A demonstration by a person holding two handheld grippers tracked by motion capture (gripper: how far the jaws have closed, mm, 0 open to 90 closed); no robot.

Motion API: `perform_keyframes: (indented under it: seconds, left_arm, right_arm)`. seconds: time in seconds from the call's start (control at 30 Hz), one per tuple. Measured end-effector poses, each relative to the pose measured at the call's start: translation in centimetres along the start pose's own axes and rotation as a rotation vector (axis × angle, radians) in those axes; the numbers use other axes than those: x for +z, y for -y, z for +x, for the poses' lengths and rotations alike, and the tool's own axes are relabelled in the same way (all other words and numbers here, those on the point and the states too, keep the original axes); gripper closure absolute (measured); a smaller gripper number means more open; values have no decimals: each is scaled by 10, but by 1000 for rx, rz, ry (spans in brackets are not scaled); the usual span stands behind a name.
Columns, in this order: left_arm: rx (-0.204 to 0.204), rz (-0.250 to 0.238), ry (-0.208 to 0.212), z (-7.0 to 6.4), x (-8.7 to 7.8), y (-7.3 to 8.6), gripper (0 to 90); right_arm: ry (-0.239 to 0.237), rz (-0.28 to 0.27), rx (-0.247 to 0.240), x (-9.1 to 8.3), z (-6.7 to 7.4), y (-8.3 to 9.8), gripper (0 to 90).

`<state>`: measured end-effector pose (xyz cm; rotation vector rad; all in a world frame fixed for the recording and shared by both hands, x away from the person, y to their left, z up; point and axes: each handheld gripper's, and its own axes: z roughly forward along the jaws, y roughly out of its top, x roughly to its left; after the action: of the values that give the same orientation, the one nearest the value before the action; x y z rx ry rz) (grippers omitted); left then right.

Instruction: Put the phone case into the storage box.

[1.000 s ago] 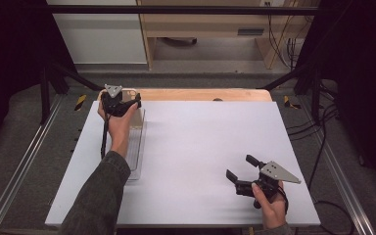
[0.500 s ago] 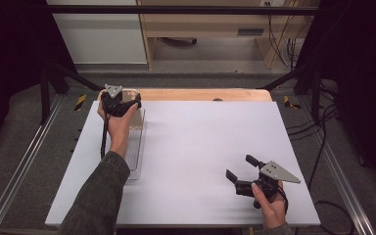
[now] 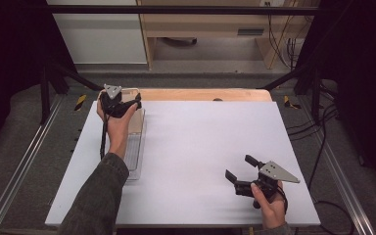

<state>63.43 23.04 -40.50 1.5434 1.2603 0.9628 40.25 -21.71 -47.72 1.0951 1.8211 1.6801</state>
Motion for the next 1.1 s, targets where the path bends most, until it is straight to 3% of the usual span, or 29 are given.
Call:
perform_keyframes:
  seconds: [0.3,0.67,0.7,0.9,1.1]
  left_arm:
    - [12,-19,41,-3,-14,-2,47]
    - [106,-15,96,-14,-37,3,59]
    - [137,-9,105,-15,-41,5,60]
    - [214,1,119,-19,-51,9,68]
    - [343,-1,117,-27,-57,9,68]
  right_arm:
    - [0,1,-4,0,1,0,44]
    - [0,5,-16,2,2,0,44]
    - [0,4,-13,2,3,0,44]
    - [1,7,-15,2,2,1,44]
    - [4,8,-15,1,1,1,44]
